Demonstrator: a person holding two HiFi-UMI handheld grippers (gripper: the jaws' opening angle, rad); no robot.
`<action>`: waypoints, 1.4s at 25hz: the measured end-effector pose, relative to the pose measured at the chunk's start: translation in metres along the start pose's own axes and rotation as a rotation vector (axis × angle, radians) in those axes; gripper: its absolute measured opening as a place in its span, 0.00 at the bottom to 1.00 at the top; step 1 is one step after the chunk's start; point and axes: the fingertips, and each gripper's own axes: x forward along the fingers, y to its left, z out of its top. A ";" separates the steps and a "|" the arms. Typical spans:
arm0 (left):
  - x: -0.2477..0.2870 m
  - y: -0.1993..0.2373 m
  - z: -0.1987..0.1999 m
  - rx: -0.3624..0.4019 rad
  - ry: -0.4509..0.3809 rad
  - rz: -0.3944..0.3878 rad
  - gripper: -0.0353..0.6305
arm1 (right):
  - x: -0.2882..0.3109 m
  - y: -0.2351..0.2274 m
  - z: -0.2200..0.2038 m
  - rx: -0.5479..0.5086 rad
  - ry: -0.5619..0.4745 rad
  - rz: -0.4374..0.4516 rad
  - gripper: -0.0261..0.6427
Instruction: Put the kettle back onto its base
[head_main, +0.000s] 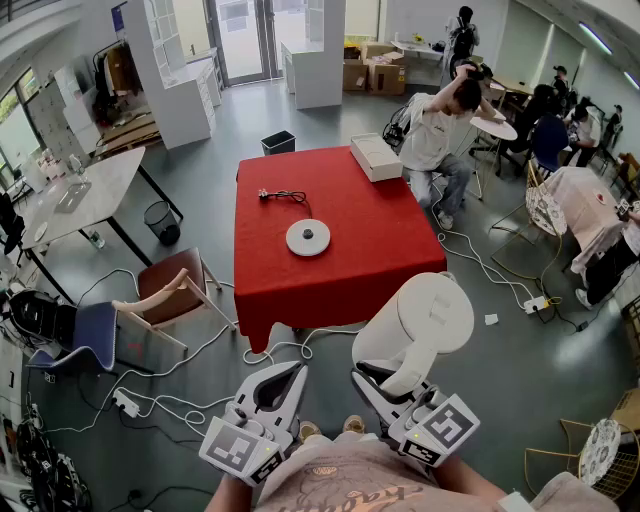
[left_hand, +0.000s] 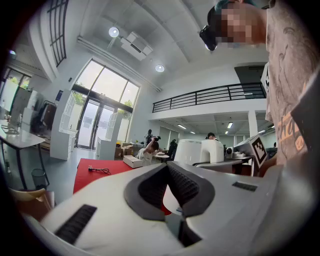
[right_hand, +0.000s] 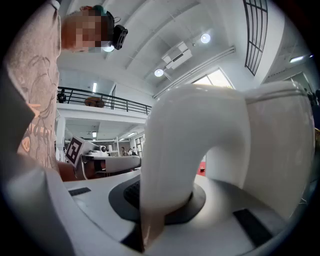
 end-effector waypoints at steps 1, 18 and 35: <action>0.000 -0.002 0.000 -0.002 0.004 -0.001 0.06 | -0.001 0.000 0.000 0.000 -0.001 -0.001 0.12; 0.012 -0.010 -0.007 -0.017 0.029 0.034 0.06 | -0.008 -0.018 -0.003 0.024 0.017 0.045 0.12; 0.036 0.024 -0.009 -0.032 -0.022 0.127 0.06 | 0.027 -0.053 -0.012 0.008 0.048 0.126 0.12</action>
